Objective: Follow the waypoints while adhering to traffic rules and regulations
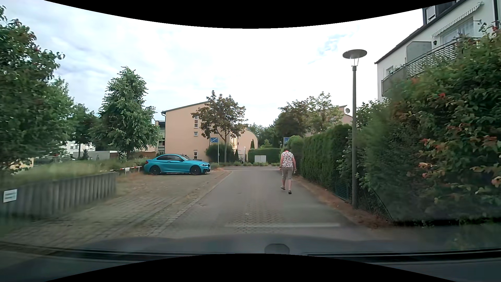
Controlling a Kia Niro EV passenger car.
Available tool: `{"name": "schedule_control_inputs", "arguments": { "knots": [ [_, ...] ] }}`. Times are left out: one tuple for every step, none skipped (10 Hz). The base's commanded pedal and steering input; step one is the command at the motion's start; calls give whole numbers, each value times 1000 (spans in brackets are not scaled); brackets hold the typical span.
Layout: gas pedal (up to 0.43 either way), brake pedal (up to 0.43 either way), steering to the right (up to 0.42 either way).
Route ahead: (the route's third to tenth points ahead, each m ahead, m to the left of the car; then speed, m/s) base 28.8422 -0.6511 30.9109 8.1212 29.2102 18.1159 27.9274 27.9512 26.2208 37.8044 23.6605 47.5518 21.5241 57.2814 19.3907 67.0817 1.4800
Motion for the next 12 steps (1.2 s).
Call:
{"name": "schedule_control_inputs", "arguments": {
  "knots": [
    [0,37,-2],
    [0,37,-1],
    [0,43,0],
    [0,49,0],
    [0,49,0],
    [0,49,0],
    [0,49,0],
    [0,43,0],
    [0,43,0],
    [0,49,0],
    [0,49,0],
    [0,49,0]
  ]
}}
